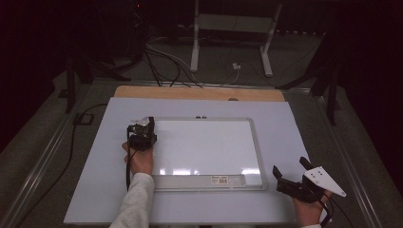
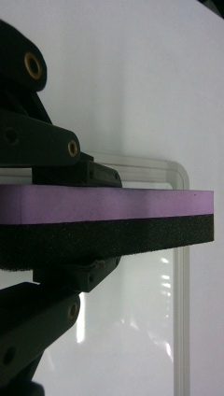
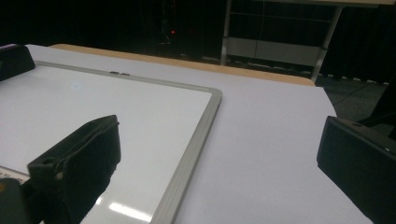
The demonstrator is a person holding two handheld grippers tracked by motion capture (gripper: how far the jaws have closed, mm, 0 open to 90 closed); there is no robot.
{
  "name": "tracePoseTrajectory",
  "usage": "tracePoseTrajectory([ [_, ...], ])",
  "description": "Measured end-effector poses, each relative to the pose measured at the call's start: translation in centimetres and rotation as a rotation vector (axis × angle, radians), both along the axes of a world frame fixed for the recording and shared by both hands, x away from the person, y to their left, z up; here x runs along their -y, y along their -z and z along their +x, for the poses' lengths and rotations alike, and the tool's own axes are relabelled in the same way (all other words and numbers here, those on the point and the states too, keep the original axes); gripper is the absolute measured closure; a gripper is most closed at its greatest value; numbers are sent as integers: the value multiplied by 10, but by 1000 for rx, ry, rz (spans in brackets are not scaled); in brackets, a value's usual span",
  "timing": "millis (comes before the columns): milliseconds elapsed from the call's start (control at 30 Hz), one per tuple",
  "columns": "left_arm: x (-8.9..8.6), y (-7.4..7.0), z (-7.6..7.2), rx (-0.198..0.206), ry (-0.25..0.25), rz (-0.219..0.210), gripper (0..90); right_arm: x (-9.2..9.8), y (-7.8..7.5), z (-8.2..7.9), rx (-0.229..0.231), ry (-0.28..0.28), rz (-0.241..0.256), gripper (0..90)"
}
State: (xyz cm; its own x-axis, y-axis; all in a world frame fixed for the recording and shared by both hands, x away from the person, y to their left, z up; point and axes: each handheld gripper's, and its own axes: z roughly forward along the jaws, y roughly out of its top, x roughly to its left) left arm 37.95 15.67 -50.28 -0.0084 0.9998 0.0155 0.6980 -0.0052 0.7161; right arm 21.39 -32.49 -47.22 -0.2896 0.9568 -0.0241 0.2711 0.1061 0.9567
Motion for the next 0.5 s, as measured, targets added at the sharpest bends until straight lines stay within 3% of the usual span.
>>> tracePoseTrajectory([
  [300,-3,0,9,1,-16,7,640,0,0,0,-2,-1,-2,2],
  [500,-6,0,13,-11,-1,5,637,-1,0,0,-3,-2,-3,1],
])
